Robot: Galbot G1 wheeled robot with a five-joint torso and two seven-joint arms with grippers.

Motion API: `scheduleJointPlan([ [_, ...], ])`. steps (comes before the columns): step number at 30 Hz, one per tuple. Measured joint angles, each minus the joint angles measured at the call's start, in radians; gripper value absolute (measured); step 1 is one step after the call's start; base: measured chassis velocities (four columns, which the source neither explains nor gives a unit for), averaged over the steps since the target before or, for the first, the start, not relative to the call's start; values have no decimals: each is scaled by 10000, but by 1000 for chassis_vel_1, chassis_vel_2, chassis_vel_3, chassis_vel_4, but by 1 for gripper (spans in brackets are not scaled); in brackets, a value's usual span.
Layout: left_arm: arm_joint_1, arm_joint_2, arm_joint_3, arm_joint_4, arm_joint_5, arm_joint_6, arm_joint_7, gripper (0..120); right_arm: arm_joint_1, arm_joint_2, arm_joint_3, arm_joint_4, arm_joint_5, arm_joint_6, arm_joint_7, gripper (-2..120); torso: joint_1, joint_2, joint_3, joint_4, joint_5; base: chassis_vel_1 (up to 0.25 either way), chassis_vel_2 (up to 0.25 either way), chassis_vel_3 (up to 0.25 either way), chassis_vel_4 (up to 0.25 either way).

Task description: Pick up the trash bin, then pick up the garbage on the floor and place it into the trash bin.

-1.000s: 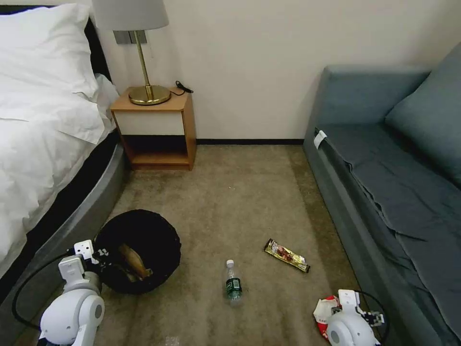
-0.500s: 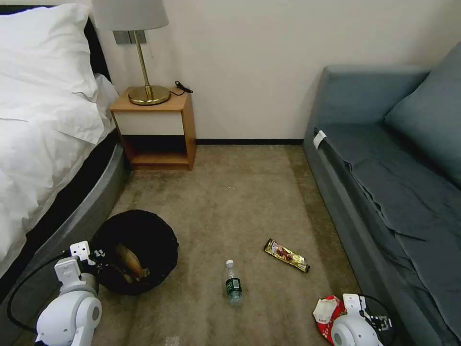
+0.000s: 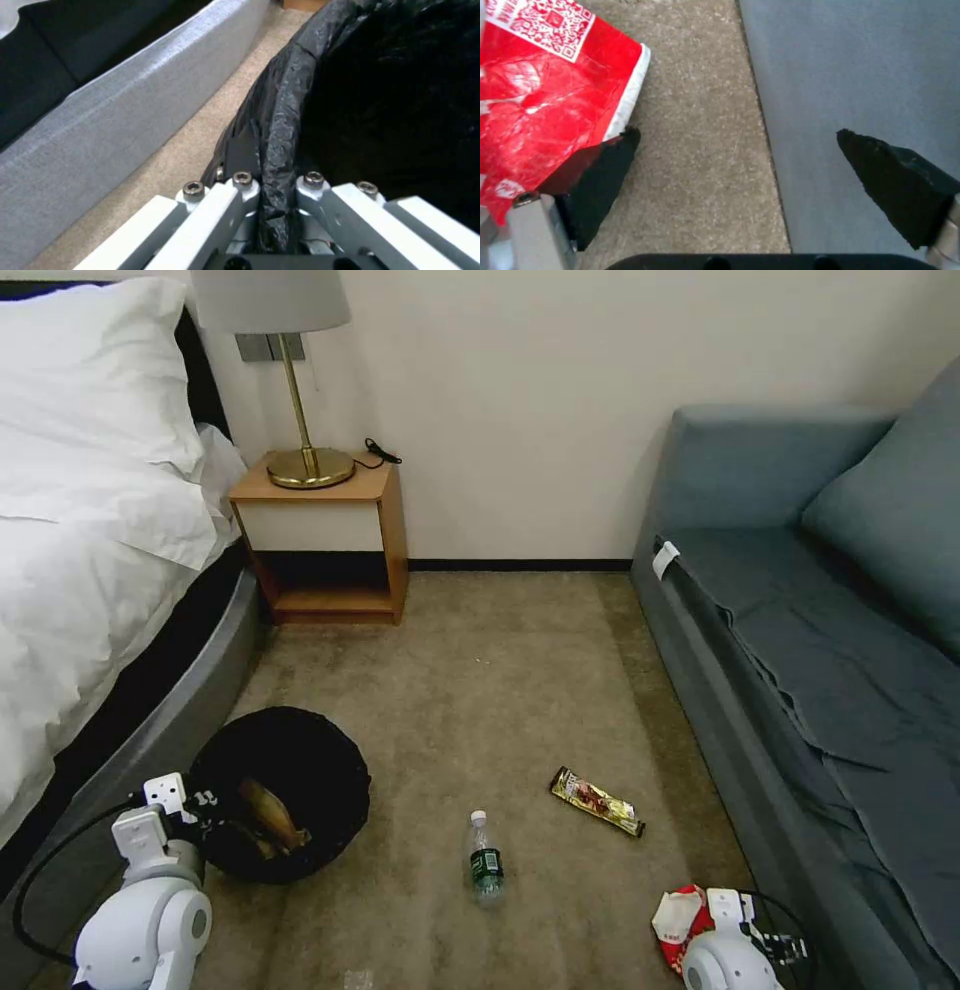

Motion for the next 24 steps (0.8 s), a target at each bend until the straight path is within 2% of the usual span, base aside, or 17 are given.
scheduleJointPlan([
  [8, 2, 21, -81, 3, 1, -29, 0, 3, 227, 85, -71, -491, -206, 173, -200, 99, 0, 0, 0, 0, 1, 0, 0, 0, 0],
  [24, 54, -41, -97, 14, 37, -53, 2, 3, 405, -69, -128, -609, -305, 257, -308, 99, 0, 0, 0, 0, 2, 0, 0, 0, 0],
])
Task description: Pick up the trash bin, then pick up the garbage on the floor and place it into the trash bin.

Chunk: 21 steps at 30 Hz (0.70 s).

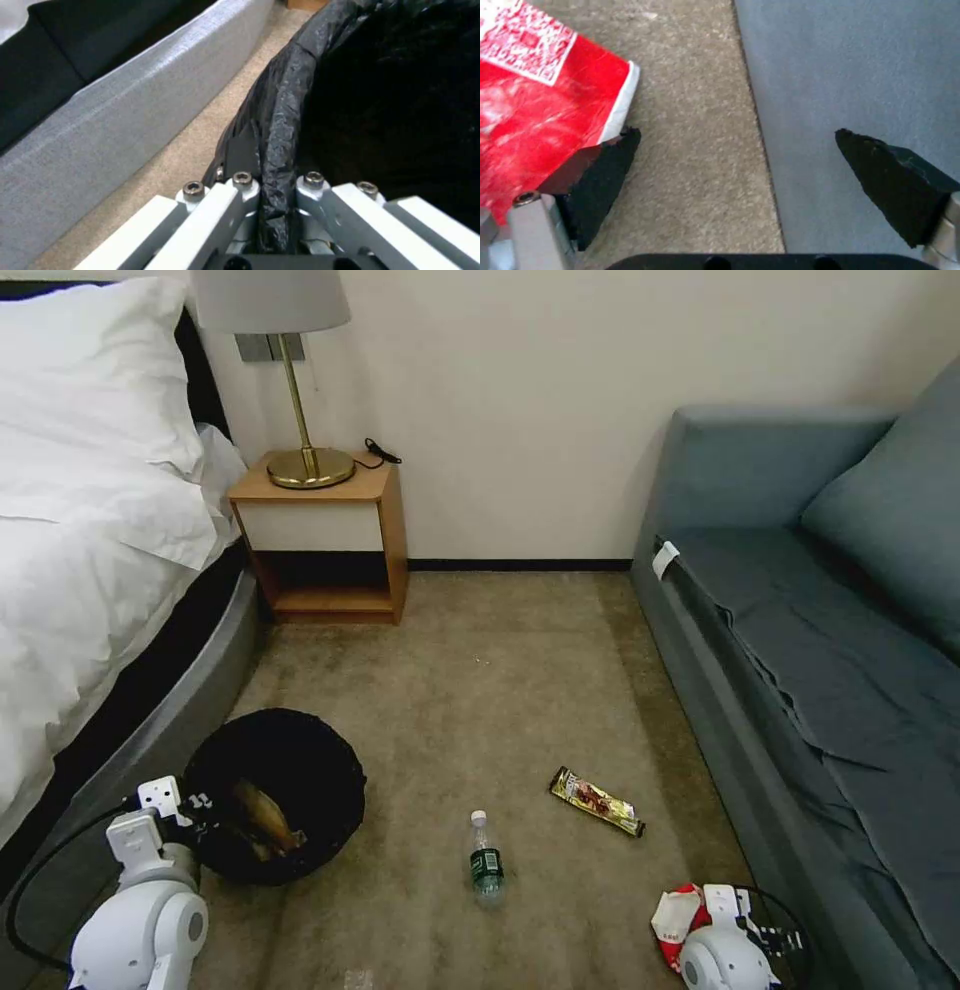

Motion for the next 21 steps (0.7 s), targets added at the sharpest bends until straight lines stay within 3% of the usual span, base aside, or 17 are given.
scheduleJointPlan([
  [21, 77, 59, -52, -78, -6, -49, 8, 3, -559, -1336, 535, 1522, 908, -632, -471, 100, 0, -2, 0, 9, 12, 0, 0, 0, 0],
])
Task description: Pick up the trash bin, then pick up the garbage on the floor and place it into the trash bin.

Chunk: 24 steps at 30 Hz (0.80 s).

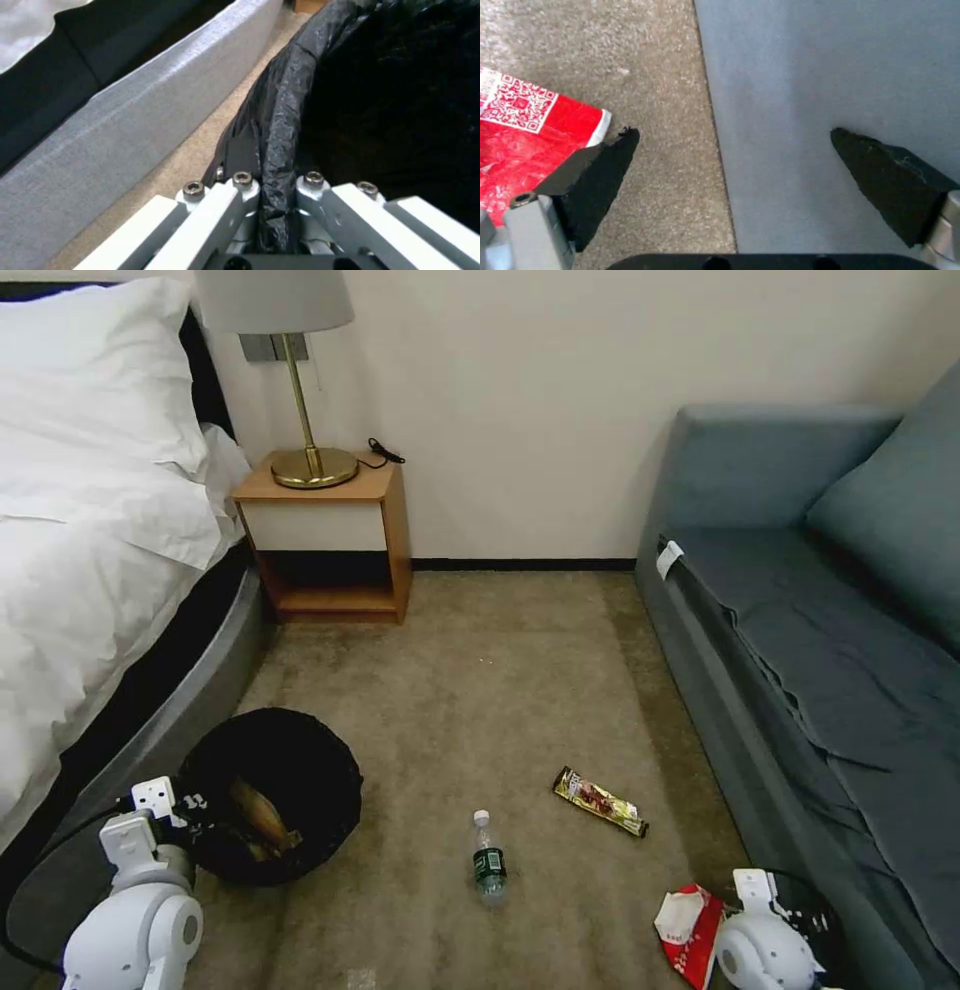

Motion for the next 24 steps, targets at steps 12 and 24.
scheduleJointPlan([
  [12, 32, 40, -7, -39, 4, -22, 0, 3, 47, -16, 55, -30, 188, -106, 43, 100, 0, 0, 0, -7, -10, 0, 0, 0, 0],
  [24, -19, -36, 62, 144, 172, -203, 44, 3, 248, 74, -80, -216, 68, 247, 292, 100, 0, 1, 0, -10, -10, 0, 0, 0, 0],
])
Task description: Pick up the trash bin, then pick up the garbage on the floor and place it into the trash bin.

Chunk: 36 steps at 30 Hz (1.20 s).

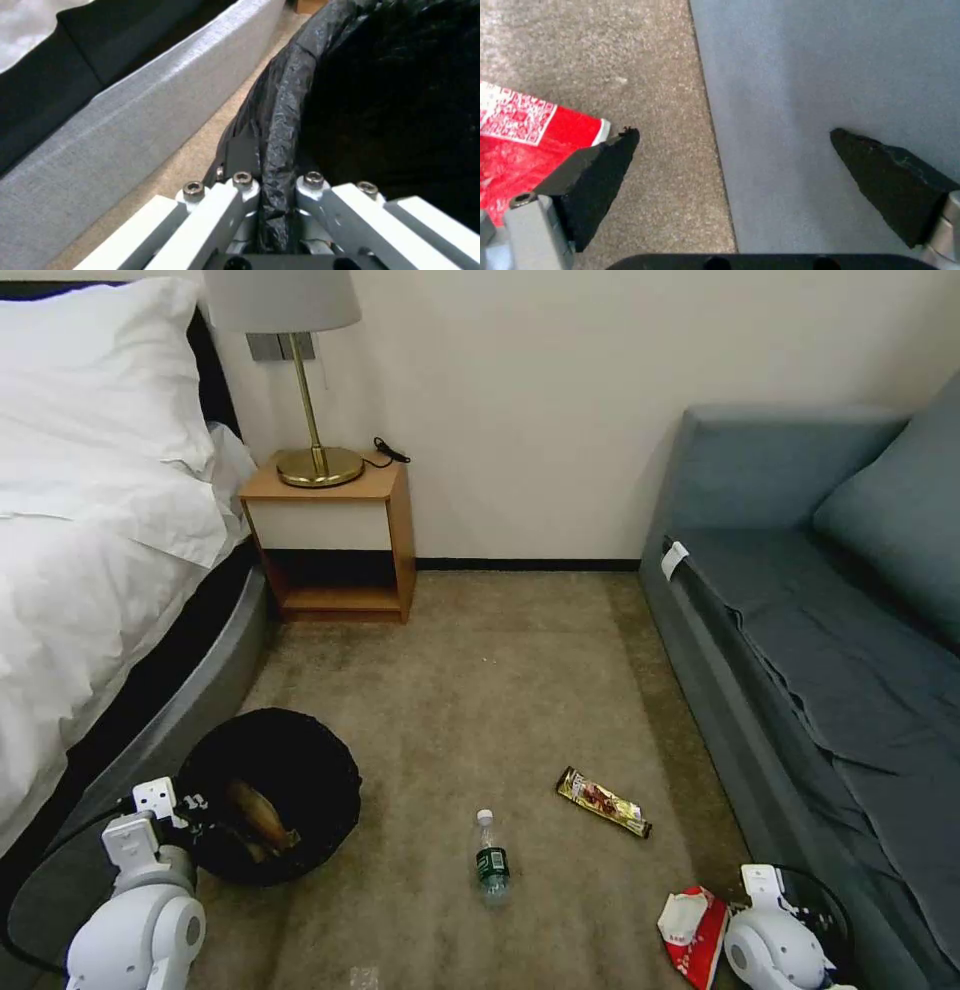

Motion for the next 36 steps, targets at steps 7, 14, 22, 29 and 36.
scheduleJointPlan([
  [7, -29, -11, 3, 77, 25, -23, -3, 3, 284, 15, -158, -32, 179, -38, 228, 100, 0, 0, 0, 1, -13, 0, 0, 0, 0],
  [14, -115, -26, 36, 206, 81, -70, -3, 3, 192, 118, -233, 232, 293, -275, 545, 100, 0, 2, 0, -6, -26, 0, 0, 0, 0],
  [22, -205, -69, 168, 337, 178, -107, 1, 3, -16, 241, -281, 432, 460, -454, 615, 100, 0, 2, 0, -2, -9, 0, 0, 0, 0],
  [29, -216, -73, 199, 373, 225, -139, 7, 3, -142, 228, -246, 642, 638, -529, 585, 100, 0, 2, 0, 0, -6, 0, 0, 0, 0],
  [36, -218, -56, 201, 388, 231, -168, 13, 3, -337, 289, -222, 858, 738, -684, 569, 100, 0, 2, 0, 1, -3, 0, 0, 0, 0],
])
